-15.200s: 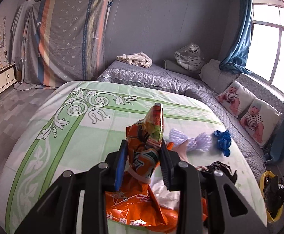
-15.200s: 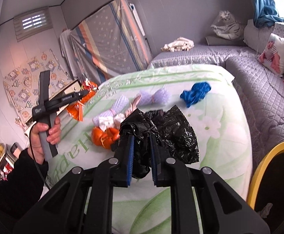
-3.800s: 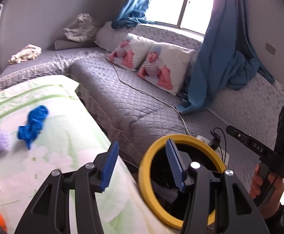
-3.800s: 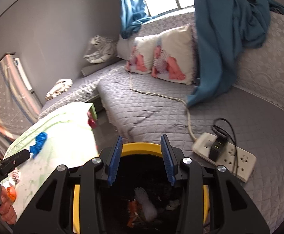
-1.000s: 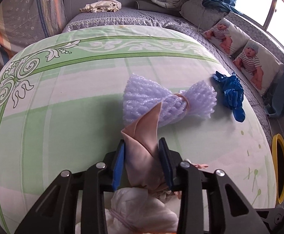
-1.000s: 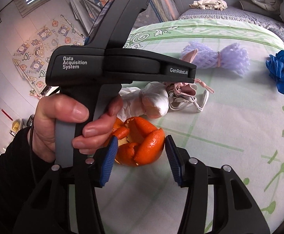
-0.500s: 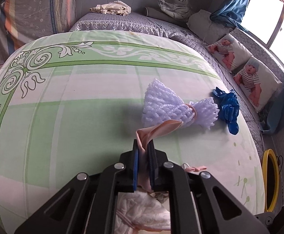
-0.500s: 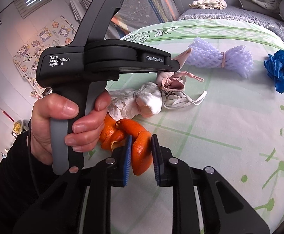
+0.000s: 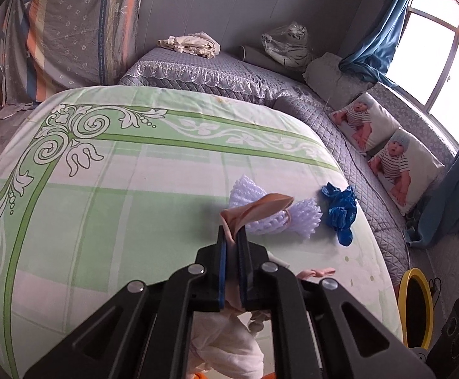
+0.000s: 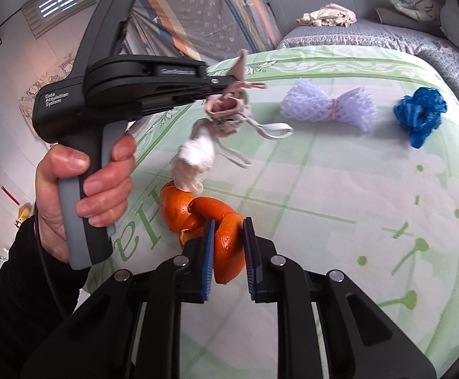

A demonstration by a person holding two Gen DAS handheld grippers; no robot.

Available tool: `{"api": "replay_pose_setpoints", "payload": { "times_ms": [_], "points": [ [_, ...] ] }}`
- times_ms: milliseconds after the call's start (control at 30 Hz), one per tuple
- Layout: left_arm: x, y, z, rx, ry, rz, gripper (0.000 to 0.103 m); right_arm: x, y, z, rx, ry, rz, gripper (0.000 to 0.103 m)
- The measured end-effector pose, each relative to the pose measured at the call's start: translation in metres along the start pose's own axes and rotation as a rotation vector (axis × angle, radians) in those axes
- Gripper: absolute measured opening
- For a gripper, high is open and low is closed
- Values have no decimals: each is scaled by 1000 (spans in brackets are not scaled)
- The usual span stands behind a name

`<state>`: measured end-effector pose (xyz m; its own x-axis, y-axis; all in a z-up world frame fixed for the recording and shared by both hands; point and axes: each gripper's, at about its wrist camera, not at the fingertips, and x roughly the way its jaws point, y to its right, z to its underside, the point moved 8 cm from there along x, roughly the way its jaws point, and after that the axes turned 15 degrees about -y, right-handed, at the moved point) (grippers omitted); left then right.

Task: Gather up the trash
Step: 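Carry pink cloth and orange peel over the yellow bin and open both tools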

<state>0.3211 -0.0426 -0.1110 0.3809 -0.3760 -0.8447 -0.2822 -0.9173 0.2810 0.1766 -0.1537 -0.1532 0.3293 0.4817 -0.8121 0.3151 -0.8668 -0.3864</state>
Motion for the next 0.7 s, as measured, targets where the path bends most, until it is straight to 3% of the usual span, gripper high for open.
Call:
{"api": "replay_pose_setpoints", "payload": {
  "times_ms": [367,700],
  "points": [
    [-51,18,3,11,95,37,5,-63,12,14,45,112,68,16],
    [-85,61,10,78,155,75,5,-126,39,24,100,226,128,16]
  ]
}}
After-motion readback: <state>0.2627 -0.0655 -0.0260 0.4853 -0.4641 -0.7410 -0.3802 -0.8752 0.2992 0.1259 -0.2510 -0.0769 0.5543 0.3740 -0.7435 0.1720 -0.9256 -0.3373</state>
